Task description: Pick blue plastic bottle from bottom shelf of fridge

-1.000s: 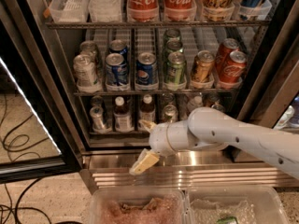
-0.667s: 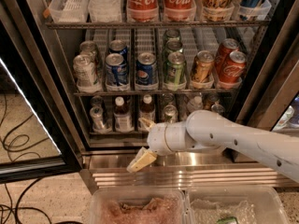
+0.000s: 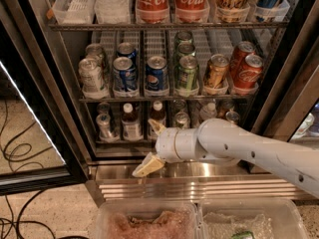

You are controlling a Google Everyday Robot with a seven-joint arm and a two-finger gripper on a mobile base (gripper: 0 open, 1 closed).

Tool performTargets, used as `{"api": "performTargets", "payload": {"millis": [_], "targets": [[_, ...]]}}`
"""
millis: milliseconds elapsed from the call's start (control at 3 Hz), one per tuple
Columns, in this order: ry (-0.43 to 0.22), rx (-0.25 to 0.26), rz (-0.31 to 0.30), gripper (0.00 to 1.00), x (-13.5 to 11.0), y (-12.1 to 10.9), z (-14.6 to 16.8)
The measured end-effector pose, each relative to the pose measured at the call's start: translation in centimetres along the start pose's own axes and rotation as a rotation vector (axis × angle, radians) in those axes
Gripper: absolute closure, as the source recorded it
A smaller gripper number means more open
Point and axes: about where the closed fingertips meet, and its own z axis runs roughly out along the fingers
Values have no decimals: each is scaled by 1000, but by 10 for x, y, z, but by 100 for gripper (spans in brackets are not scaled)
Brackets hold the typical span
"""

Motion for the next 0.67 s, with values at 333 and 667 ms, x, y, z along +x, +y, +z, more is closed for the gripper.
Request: {"api": "performTargets", "payload": {"millis": [333, 667], "targets": [[-14, -14, -14, 0, -3, 0, 10], [-20, -11, -34, 0, -7, -2, 25]]}}
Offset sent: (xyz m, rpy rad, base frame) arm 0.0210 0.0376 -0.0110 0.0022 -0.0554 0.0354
